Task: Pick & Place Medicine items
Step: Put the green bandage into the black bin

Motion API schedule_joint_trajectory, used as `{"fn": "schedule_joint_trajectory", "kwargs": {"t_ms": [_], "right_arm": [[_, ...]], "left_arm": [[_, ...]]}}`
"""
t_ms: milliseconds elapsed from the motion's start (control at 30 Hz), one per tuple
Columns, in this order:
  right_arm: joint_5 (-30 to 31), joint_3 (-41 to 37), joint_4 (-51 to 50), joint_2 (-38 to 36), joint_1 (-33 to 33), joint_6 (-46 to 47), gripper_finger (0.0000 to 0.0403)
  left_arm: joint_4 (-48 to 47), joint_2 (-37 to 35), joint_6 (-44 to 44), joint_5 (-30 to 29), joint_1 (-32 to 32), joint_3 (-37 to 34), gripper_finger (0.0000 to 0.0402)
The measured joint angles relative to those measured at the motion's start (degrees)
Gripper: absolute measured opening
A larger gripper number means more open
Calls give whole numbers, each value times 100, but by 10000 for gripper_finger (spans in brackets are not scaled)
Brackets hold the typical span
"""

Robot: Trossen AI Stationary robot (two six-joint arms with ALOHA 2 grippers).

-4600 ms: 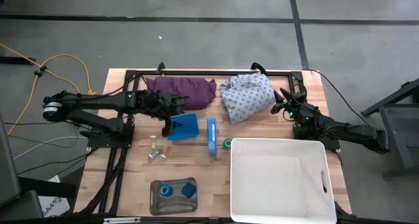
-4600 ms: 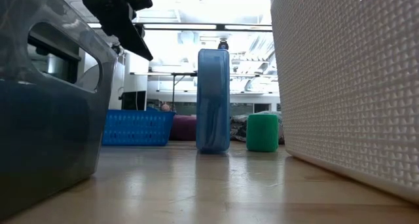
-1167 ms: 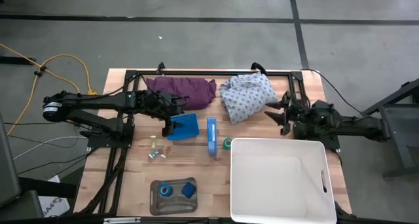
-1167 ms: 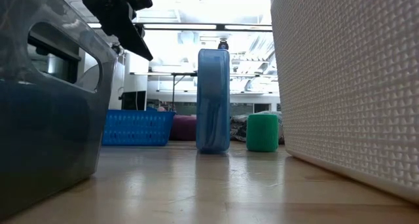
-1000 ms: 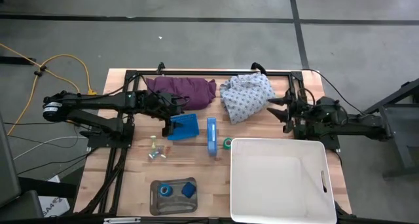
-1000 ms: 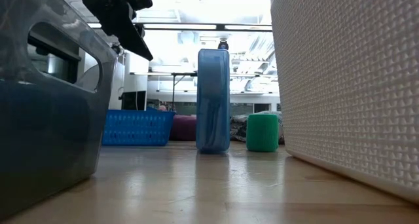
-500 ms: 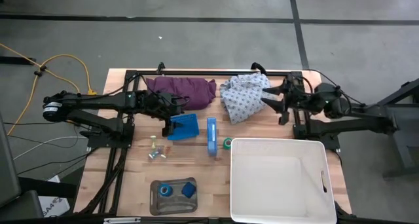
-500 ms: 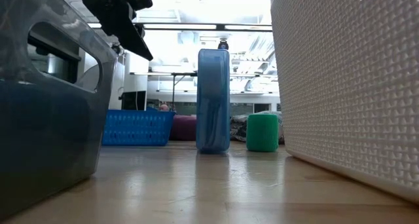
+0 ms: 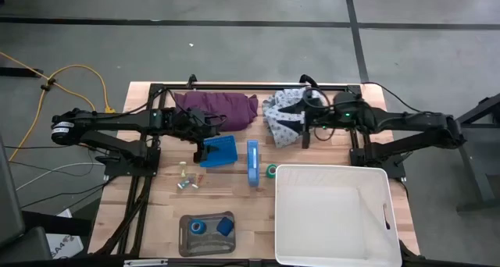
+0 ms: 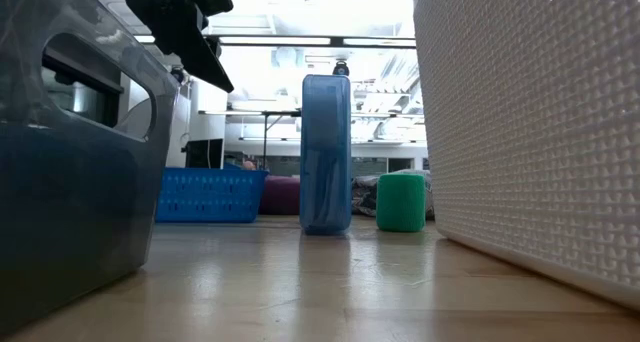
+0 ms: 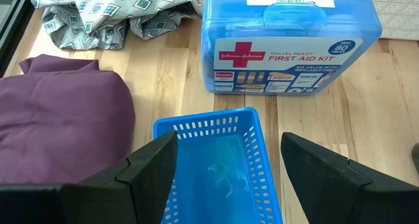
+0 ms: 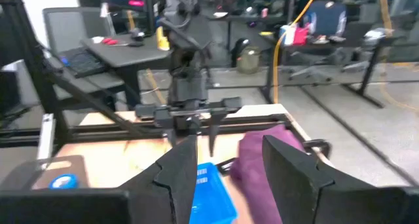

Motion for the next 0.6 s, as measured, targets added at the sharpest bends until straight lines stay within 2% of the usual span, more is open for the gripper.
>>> {"fn": "schedule_joint_trajectory", "kwargs": {"t_ms": [333,600], "right_arm": [[-344,830,-32,1219,-1,-312,160],[-405,1547,-856,1959,-159,-373,160]], "left_arm": [[-2,0,0,0,-2,0,266],[-2,0,0,0,-1,0,266]]}}
